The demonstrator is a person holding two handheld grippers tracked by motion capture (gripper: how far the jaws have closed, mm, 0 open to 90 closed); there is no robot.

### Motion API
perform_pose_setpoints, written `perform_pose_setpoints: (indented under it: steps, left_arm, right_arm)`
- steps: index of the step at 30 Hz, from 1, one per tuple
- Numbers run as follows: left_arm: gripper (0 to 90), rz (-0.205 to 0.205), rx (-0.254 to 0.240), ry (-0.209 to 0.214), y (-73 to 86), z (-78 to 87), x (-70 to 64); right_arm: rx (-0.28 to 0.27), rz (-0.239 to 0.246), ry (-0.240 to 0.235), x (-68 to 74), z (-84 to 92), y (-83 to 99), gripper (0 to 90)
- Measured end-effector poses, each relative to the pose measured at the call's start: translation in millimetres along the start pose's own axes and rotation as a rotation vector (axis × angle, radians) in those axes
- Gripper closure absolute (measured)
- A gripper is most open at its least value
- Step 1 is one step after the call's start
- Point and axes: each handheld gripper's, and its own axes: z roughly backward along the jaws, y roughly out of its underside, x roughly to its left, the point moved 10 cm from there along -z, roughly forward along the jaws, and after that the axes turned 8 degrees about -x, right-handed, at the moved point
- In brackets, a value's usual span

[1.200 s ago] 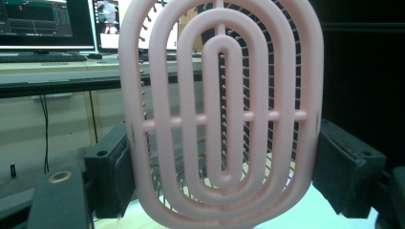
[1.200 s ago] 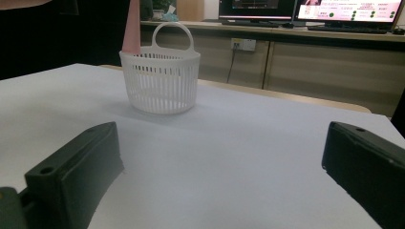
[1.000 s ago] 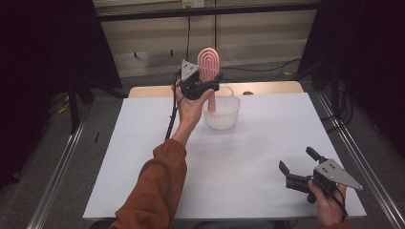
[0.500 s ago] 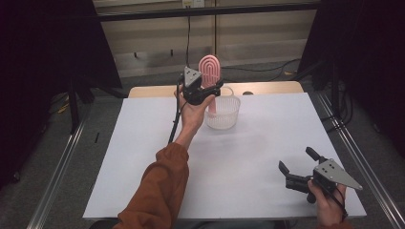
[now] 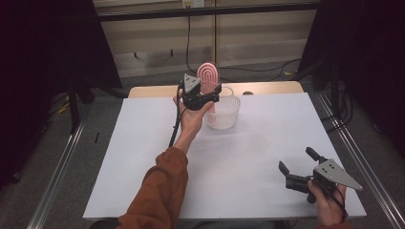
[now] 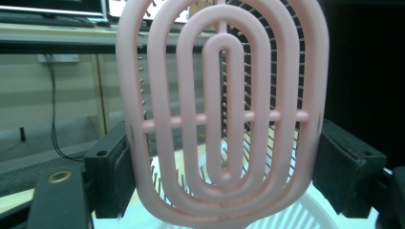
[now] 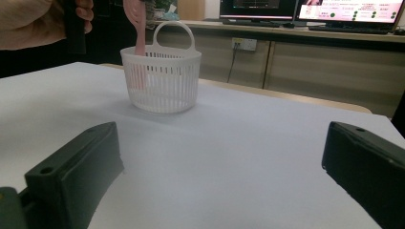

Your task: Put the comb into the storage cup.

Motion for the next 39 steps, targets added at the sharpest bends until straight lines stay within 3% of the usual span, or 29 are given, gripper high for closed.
perform_pose_setpoints:
  steps: [2, 5, 15, 20, 25, 30, 34, 39]
  left_arm:
    - [19.5, -0.011, 0.007, 0.003, 1.7, 0.5, -1.5]
    - [19.5, 0.018, 0.006, 0.006, 4.4, 0.1, -2.6]
    - [19.4, -0.018, 0.052, 0.008, 20.6, -2.1, -4.1]
    - [19.3, 0.022, 0.058, 0.025, 21.0, -1.2, -4.4]
    - [19.1, 0.048, 0.066, 0.022, 20.7, 1.9, 4.5]
    - [18.5, 0.026, 0.092, 0.020, 20.3, 5.0, 10.8]
    - [18.4, 0.059, 0.095, 0.017, 20.7, 6.5, 18.0]
    - [17.3, 0.067, 0.105, -0.001, 20.7, 7.9, 26.6]
  right_arm:
    - [0.001, -0.001, -0.001, 0.1, -0.2, 0.3, 0.0]
    - [0.002, -0.002, -0.001, 0.1, -0.4, 0.5, 0.0]
    - [0.005, -0.002, -0.005, 0.5, -0.2, 1.2, 0.0]
    - [0.009, -0.006, -0.005, 0.6, -0.3, 1.7, 0.0]
    - [0.009, -0.004, -0.004, 0.4, -0.2, 1.6, 0.0]
    - [0.011, -0.002, -0.003, 0.2, -0.8, 2.1, 0.0]
    - [0.010, -0.001, -0.005, 0.6, -0.8, 2.0, 0.0]
    - [0.011, -0.002, -0.007, 1.1, -1.1, 2.3, 0.0]
